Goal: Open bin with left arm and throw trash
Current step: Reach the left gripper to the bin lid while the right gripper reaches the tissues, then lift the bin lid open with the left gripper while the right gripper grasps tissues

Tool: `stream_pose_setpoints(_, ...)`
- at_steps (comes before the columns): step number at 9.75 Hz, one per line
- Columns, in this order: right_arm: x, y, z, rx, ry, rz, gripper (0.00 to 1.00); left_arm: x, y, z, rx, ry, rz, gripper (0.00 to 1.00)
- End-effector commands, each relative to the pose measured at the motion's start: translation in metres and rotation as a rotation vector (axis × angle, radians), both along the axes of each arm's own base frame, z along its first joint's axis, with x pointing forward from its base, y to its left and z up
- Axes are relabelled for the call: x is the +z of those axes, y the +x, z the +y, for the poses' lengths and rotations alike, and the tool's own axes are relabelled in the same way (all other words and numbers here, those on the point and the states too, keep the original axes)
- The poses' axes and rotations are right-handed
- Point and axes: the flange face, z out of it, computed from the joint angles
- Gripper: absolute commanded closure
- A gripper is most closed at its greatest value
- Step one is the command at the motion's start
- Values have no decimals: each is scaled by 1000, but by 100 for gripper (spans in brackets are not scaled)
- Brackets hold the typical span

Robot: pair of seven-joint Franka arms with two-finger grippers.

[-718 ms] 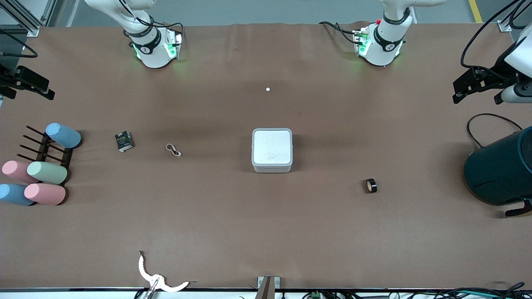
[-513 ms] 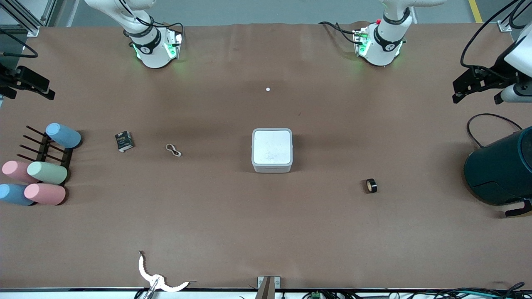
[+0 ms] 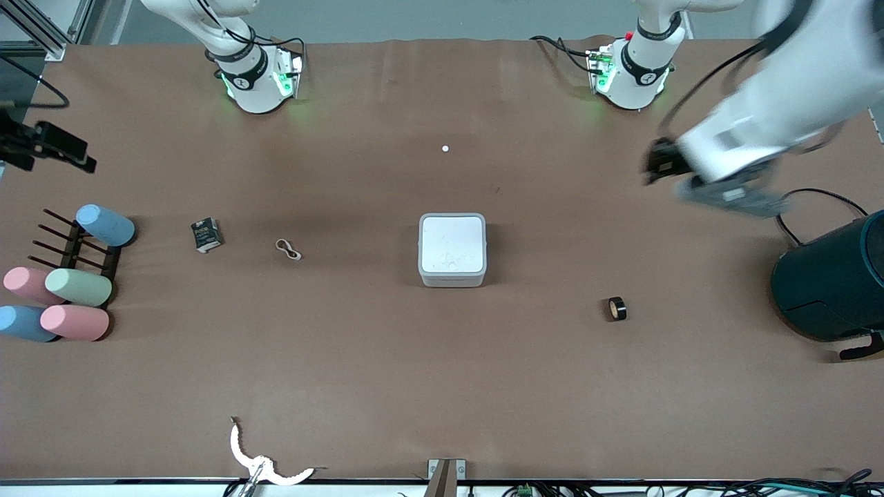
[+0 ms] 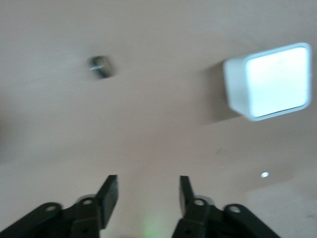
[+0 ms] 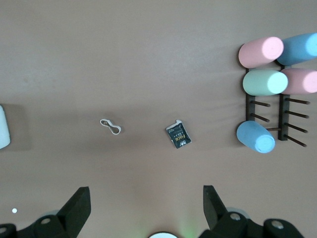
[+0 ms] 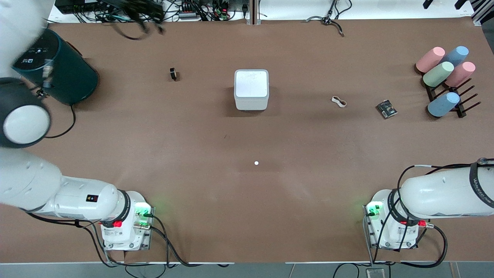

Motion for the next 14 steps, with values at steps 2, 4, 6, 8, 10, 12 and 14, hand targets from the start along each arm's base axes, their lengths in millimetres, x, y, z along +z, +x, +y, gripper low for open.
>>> stream_pose_setpoints(2,-118,3,-41,132,5,8,0,-127,14,-156,64,-98,-31,100)
stream_pose_setpoints(4,-193,-8,-69,256,7,-29,0,-180,9,-204,105,-147,-103,100)
stream_pose_setpoints(6,-276,-29,-87,331,-2,-64,0,-213,4,-231,182,-172,-125,100)
stream_pose_setpoints(8,-344,-44,-84,342,-5,-66,0,-252,-2,-243,191,-168,-142,100)
stream_pose_setpoints(10,-386,-59,-70,376,2,-49,0,-265,-1,-239,221,-146,-122,100)
stream_pose_setpoints(12,-406,-75,-64,401,21,-4,0,-205,20,-184,237,-17,-67,100)
stream_pose_setpoints(14,-431,-80,-60,429,37,32,0,-174,64,-92,170,39,-56,100)
